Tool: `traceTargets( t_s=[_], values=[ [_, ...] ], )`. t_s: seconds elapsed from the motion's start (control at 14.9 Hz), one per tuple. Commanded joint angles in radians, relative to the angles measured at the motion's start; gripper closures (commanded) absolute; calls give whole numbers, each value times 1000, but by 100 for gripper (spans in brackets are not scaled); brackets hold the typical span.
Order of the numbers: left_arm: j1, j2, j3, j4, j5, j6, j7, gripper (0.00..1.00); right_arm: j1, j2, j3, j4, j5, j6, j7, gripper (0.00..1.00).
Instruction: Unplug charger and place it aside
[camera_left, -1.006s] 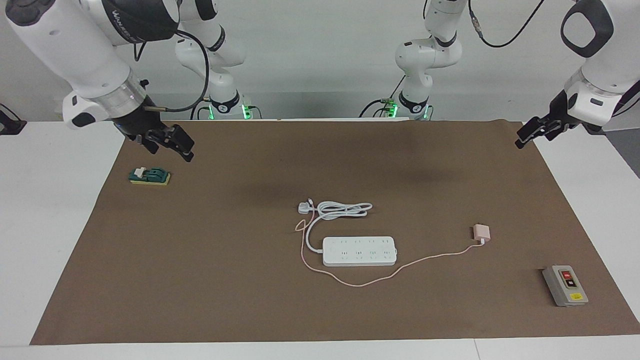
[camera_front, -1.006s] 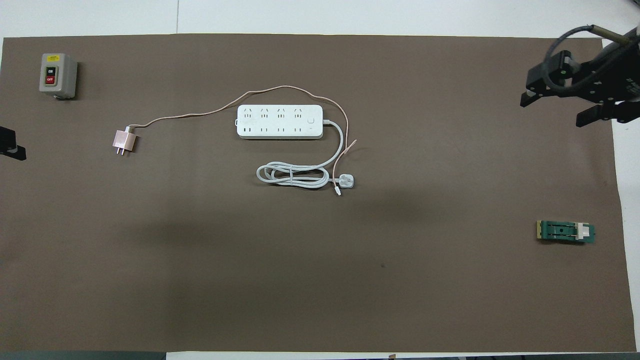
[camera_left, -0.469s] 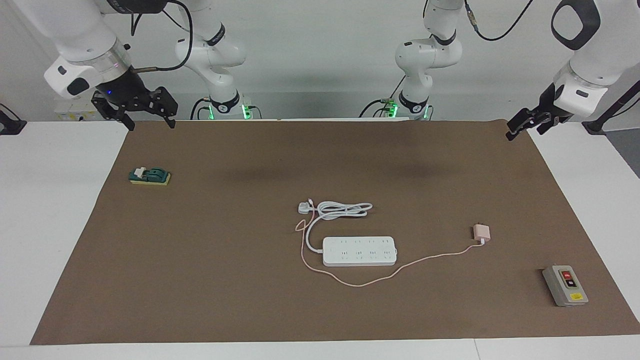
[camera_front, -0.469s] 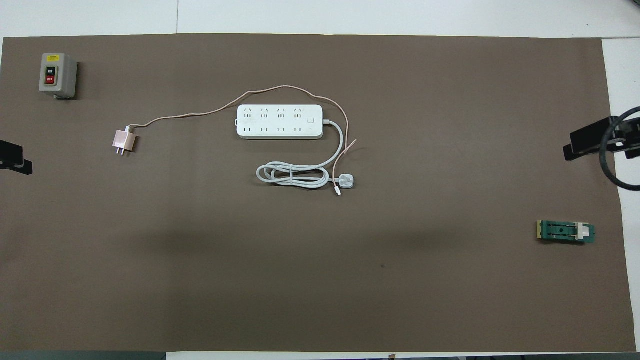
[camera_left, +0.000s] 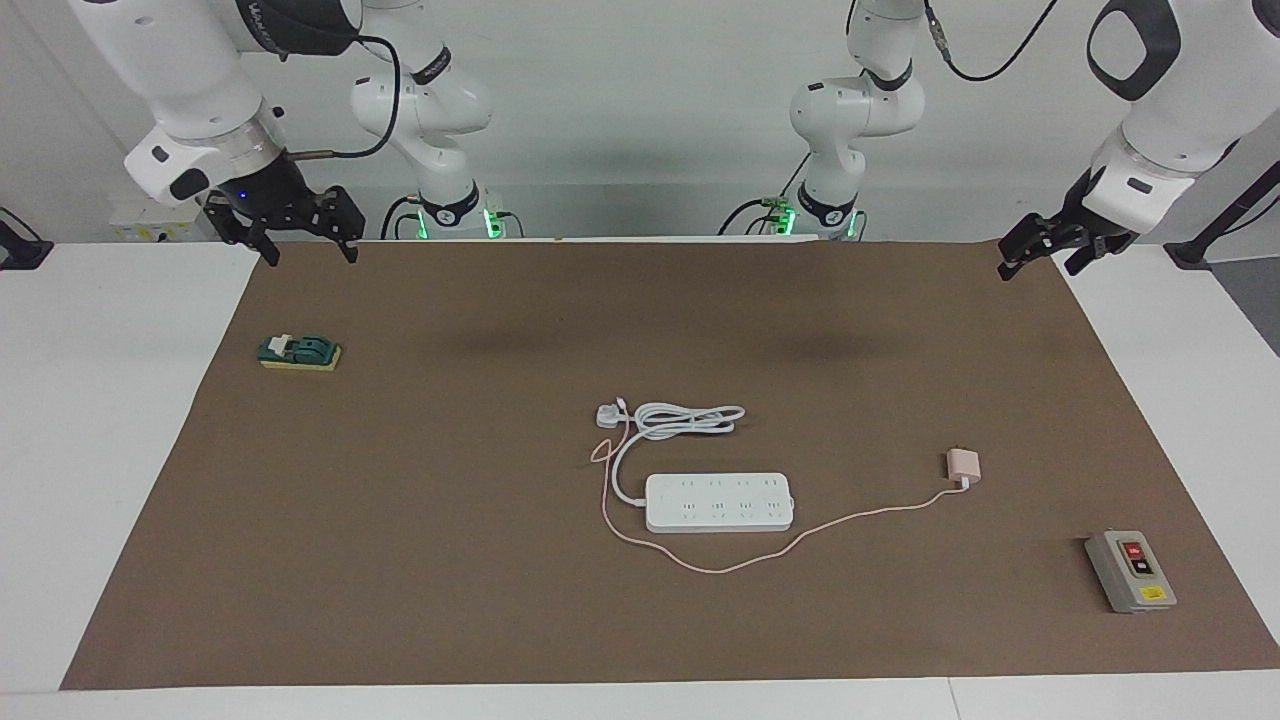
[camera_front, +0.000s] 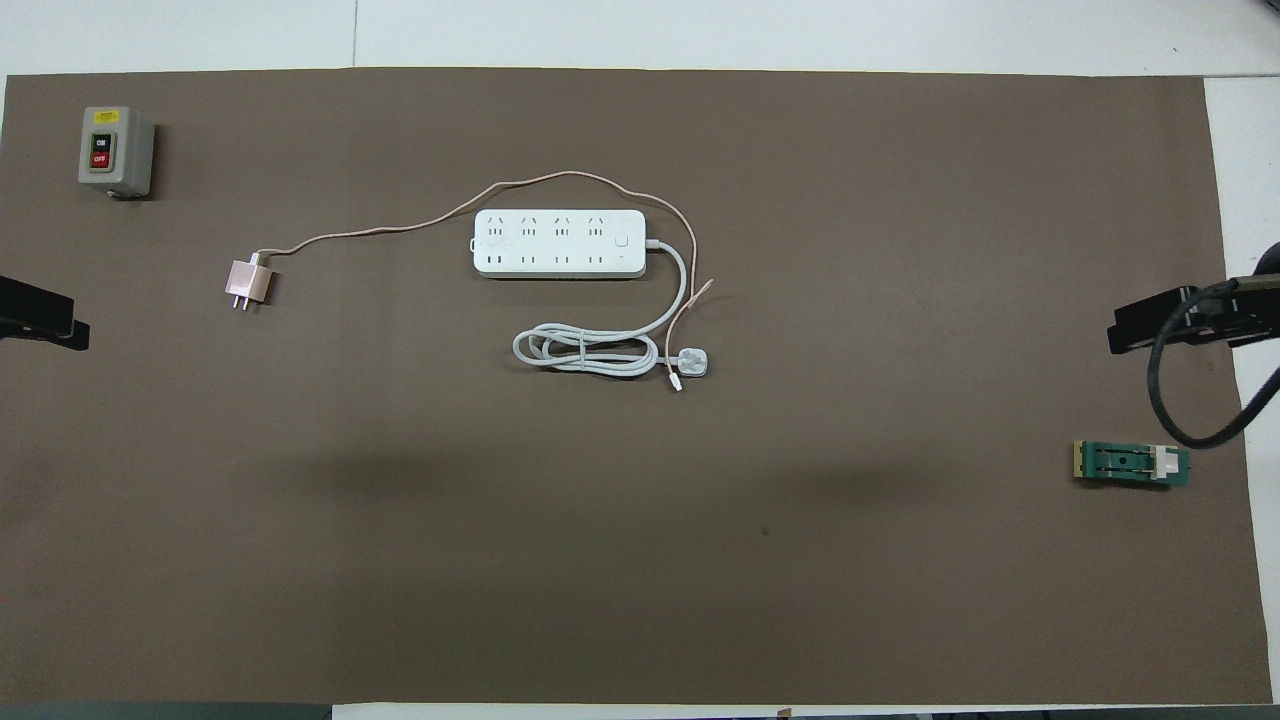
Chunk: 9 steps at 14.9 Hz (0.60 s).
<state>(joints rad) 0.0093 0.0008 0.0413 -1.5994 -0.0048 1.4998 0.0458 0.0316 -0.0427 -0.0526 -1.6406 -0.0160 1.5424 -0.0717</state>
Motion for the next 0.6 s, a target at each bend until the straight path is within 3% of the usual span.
traceTargets(
  t_s=[0.0,0.13,0.54],
  values=[
    [-15,-18,14,-11,-3,16,19,0,-31,-32,22,-48,-35,71,-71,0],
    [-15,-21,15,-10,-12,14,16,0,-64,-26,59,-35,-32,67,-70,0],
    [-17,-19,17,9,-9,16,13,0,-65,-25,59,-30,-21,19,-28,0]
  ],
)
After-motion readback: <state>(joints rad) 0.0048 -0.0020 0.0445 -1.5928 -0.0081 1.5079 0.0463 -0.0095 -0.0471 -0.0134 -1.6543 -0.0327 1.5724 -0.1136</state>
